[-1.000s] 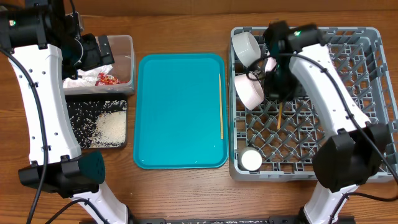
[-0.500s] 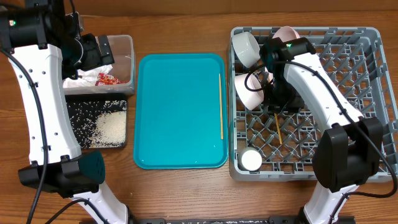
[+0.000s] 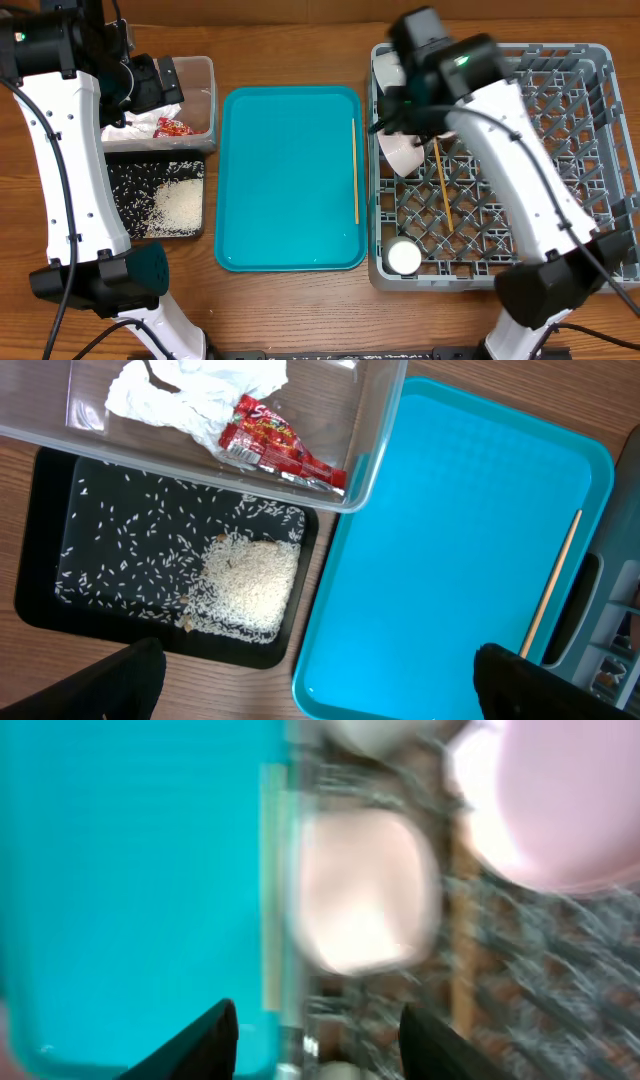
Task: Sort waste into correct bins and load items into the dishwasher
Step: 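Return the right gripper to the tray and grasp the second chopstick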
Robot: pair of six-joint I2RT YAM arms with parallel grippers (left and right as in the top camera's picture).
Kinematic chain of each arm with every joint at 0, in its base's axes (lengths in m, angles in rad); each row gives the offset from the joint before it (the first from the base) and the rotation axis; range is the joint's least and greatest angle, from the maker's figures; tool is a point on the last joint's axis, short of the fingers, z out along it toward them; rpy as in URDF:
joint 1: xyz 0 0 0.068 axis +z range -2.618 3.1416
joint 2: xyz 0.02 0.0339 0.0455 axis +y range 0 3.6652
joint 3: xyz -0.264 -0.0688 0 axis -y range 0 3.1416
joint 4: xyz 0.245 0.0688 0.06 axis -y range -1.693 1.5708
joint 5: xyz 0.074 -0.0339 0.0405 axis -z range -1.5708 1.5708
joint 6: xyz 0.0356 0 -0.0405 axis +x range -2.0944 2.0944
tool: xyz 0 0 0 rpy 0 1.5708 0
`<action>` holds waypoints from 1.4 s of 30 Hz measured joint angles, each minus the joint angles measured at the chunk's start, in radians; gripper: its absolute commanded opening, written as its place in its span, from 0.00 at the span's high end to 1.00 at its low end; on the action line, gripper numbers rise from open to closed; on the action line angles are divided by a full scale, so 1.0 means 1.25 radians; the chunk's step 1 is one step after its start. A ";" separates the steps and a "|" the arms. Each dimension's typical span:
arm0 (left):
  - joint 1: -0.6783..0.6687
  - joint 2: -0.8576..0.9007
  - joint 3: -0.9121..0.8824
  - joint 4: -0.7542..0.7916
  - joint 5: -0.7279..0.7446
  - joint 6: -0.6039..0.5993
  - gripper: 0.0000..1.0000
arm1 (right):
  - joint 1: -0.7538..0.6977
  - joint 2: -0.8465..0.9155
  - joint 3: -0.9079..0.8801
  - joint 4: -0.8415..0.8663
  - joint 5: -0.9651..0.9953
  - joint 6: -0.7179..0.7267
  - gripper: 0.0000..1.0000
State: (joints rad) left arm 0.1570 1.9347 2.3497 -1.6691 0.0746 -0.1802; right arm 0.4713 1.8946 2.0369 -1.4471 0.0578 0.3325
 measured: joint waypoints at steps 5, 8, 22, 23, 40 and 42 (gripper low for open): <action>0.000 0.000 0.000 0.000 0.000 0.000 0.00 | 0.122 0.035 -0.015 0.096 -0.020 0.022 0.46; 0.000 0.000 0.000 0.000 0.000 0.000 0.00 | 0.161 0.084 -0.019 0.110 -0.007 0.056 0.47; 0.000 0.000 0.000 0.000 0.000 0.000 0.00 | 0.154 0.341 -0.034 0.122 0.103 0.164 0.47; 0.000 0.000 0.000 0.000 0.000 0.000 0.00 | 0.148 0.348 -0.034 0.122 0.105 0.166 0.47; 0.000 0.000 0.000 0.000 0.000 0.000 0.00 | 0.108 0.353 -0.034 0.160 0.103 0.159 0.47; 0.000 0.000 0.000 0.000 0.000 0.000 0.00 | 0.110 0.353 -0.034 0.162 0.103 0.156 0.47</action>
State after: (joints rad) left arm 0.1570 1.9347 2.3497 -1.6691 0.0750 -0.1802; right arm 0.6086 2.3360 1.9949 -1.2446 0.1864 0.5270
